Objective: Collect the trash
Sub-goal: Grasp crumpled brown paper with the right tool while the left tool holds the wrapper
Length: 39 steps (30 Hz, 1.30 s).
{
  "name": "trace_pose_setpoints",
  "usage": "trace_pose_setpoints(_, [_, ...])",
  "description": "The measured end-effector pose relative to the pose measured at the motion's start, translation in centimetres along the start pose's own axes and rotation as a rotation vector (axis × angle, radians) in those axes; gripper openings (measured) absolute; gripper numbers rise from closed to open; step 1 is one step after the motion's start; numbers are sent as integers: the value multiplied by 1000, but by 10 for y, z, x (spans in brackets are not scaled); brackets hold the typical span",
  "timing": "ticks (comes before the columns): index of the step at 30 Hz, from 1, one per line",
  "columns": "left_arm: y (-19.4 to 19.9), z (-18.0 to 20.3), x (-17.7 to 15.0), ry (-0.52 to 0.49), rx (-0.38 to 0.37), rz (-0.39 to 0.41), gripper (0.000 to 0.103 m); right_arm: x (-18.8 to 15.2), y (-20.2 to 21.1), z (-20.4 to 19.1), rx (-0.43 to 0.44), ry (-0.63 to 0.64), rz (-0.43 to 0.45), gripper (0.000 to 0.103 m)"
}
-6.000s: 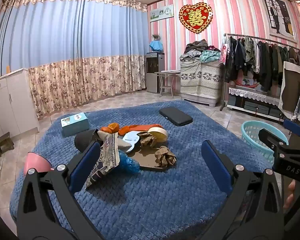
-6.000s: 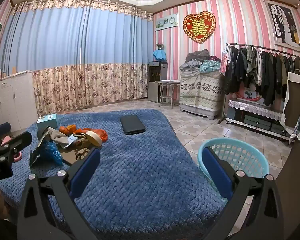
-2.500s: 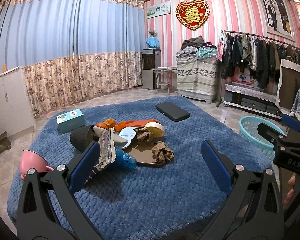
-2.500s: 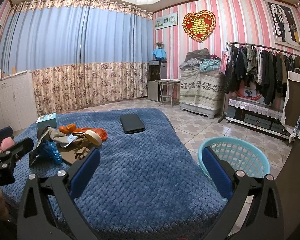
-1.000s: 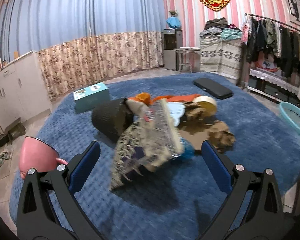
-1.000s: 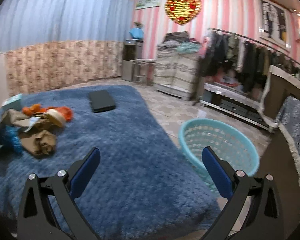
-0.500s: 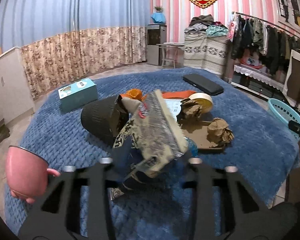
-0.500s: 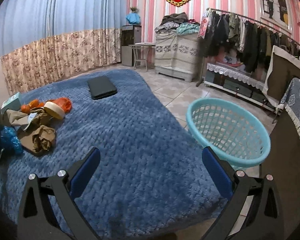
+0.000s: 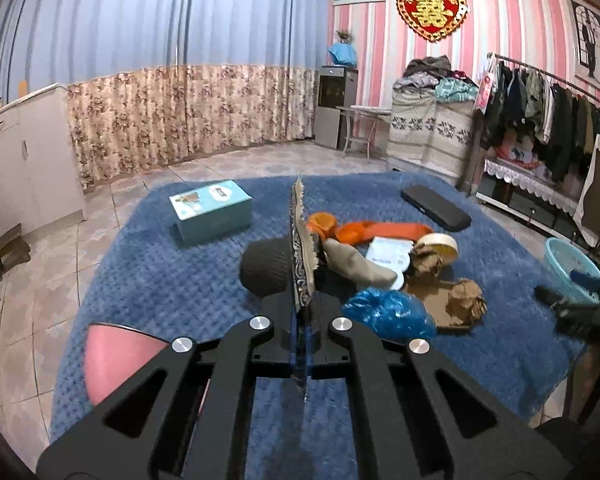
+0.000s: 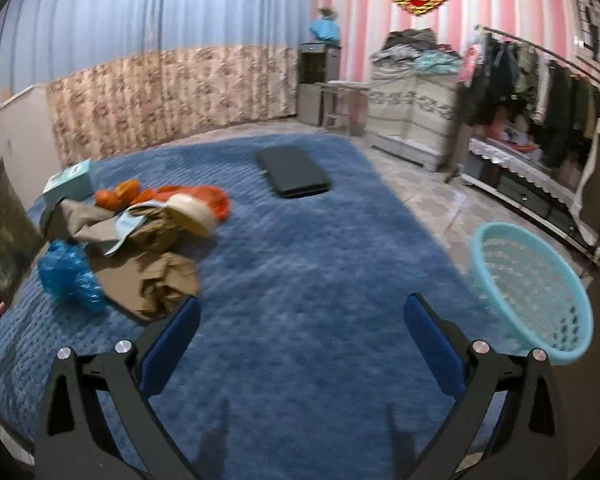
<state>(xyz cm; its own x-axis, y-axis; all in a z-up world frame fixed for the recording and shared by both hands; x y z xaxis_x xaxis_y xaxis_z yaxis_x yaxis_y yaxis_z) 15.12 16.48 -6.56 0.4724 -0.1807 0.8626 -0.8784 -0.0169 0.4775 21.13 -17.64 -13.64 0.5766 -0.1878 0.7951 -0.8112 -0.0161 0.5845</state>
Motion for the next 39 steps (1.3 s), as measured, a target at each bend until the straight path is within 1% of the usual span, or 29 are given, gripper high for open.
trace_pose_setpoints(3, [3,-6,0,-4,9,0,1,-9,-14,-27,37,19,-38,99])
trace_pose_setpoints(7, [0,-10,-4,4,15,-15,1,-15,-24,-60,66,63,-54,99])
trace_pose_setpoints(12, [-3,-15,-12,28,2,-30,0,-19,-35,-79,72,97,-77,98])
trace_pose_setpoints(13, [-3,-15,-12,31,-2,-30,0,-20,-35,-78,74,100,-84,94])
trace_pose_setpoints(14, [-4,-13,-11,30,-3,-30,0,-23,-38,-81,83,104,-97,83])
trace_pose_setpoints(15, [-3,-13,-11,28,-2,-28,0,-26,-41,-83,96,110,-119,77])
trace_pose_setpoints(17, [-4,-11,-10,25,-7,-27,1,-32,-45,-87,125,113,-157,56])
trace_pose_setpoints(18, [-5,-9,-8,22,-10,-28,1,-34,-46,-88,140,112,-169,52])
trace_pose_setpoints(19, [-5,-7,-7,19,-11,-27,1,-34,-47,-88,156,112,-176,43])
trace_pose_setpoints(20, [-5,-5,-4,15,-12,-24,0,-34,-46,-89,175,110,-176,41])
trace_pose_setpoints(22, [-4,-1,1,11,-12,-14,0,-31,-43,-87,183,107,-162,38])
trace_pose_setpoints(25, [1,8,12,5,-22,0,1,-22,-35,-76,191,84,-138,37])
trace_pose_setpoints(29, [7,24,29,-13,-39,25,1,4,-14,-41,161,35,-78,37])
trace_pose_setpoints(33, [10,48,51,-31,-79,60,1,31,6,14,81,-24,-16,37])
trace_pose_setpoints(34, [10,55,55,-38,-88,69,1,39,10,34,52,-50,-5,37])
trace_pose_setpoints(37, [11,83,72,-54,-136,100,1,58,16,79,-17,-101,14,37])
trace_pose_setpoints(39, [7,104,81,-69,-168,109,1,72,20,118,-82,-134,44,37])
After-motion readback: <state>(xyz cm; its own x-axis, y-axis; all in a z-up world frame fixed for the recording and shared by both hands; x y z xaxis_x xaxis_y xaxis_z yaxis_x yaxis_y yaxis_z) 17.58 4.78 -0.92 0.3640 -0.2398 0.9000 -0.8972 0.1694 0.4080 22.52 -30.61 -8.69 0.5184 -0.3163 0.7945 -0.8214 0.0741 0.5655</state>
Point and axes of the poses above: each gripper's, at about its wrist camera, not at the fingertips, and y roughly against the way its jaws point, z to its right, x to its top, the point moved 9 cm from there along -y, roughly the way its jaws point, and after that the axes turned 14 degrees about -y, right-handed, at the moved point
